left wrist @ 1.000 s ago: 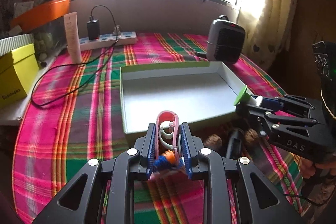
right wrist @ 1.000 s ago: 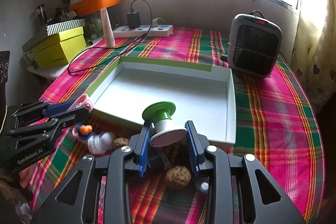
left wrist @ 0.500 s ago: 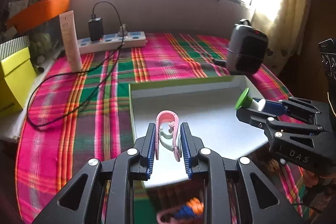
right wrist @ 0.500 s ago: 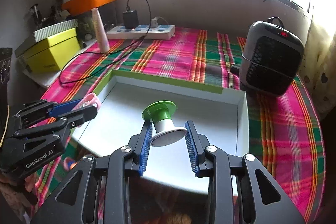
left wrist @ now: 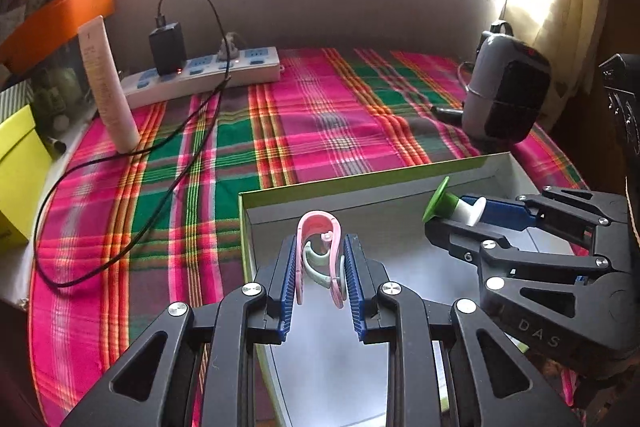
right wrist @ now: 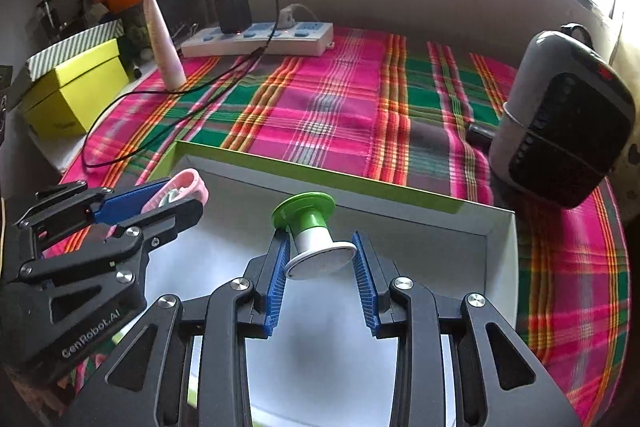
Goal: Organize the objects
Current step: 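Carry the pink clip and green spool with both tools over the white tray, then open both tools to drop the clip and spool into the tray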
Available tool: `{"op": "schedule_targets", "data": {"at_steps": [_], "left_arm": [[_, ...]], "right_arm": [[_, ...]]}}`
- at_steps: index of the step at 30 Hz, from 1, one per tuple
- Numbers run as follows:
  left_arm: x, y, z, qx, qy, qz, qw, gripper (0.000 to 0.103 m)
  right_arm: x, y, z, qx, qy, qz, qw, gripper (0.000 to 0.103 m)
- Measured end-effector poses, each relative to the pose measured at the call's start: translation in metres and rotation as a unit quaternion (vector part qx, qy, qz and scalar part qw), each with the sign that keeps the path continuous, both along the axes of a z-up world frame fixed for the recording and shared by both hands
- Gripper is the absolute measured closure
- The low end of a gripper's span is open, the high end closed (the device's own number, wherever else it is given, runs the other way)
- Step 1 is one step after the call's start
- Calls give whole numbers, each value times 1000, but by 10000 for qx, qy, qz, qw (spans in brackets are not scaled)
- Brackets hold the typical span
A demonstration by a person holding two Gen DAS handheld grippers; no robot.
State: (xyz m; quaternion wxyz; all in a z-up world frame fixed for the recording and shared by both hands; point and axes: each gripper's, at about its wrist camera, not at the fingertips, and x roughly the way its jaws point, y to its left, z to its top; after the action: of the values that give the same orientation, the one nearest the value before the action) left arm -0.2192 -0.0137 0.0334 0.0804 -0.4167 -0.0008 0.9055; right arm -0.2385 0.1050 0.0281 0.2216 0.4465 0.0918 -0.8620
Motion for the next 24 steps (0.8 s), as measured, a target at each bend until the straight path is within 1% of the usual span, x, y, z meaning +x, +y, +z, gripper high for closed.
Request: {"op": "schedule_targets", "data": {"at_steps": [10,24], "left_arm": [[-14,0,-11,-55,-189,24,9998,82],[-15,3,-12,-144,-148,-3,9998,81]], "right_arm": [[-12,-6,-7,79,-114,-57,9999,69],[-17,-6,-13,106,-215,-97,9997,69]]}}
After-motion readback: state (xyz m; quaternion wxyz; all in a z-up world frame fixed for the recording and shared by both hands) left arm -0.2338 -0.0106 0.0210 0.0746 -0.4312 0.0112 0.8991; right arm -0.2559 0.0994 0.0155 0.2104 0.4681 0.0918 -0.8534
